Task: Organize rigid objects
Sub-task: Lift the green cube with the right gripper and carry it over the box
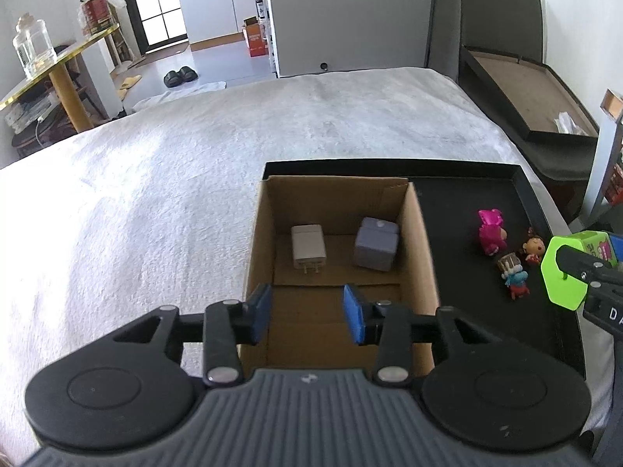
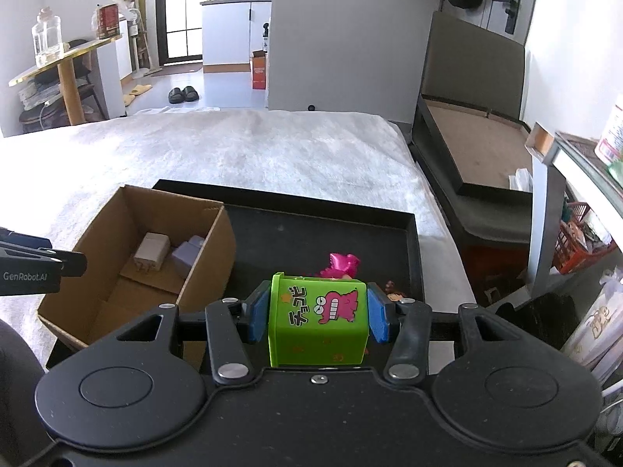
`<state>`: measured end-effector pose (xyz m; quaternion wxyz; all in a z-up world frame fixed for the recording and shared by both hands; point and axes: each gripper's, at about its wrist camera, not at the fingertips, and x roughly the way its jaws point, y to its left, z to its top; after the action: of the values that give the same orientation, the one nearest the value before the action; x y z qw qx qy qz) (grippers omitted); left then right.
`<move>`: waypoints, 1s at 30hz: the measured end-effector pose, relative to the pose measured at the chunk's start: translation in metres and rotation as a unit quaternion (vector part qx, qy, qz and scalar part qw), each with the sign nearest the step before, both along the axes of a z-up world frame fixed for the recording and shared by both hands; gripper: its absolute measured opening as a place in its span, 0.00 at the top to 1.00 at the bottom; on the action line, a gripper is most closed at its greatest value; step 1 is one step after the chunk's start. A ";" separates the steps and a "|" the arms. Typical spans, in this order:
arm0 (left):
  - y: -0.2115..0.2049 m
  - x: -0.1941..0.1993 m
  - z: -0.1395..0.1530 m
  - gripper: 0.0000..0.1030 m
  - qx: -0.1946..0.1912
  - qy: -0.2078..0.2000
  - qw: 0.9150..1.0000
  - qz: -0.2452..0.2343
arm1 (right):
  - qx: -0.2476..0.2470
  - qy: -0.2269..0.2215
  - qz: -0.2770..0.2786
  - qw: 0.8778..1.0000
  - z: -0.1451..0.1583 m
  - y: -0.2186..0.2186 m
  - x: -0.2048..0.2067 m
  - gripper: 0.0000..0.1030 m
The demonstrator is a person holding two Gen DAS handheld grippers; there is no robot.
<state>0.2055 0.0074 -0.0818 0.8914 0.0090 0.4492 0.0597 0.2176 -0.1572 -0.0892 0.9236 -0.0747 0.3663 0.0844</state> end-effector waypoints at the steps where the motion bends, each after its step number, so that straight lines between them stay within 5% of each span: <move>1: 0.003 -0.001 0.000 0.61 -0.002 0.001 1.000 0.001 | 0.000 0.000 0.002 1.000 0.001 0.003 0.000 0.52; 30: 0.062 -0.001 -0.024 0.54 -0.058 0.018 0.998 0.034 | -0.021 0.011 0.065 0.998 -0.001 0.088 0.018 0.52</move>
<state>0.2042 0.0692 -0.1058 0.8797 -0.0571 0.4678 0.0634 0.2353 -0.0692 -0.0898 0.9101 -0.1168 0.3729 0.1378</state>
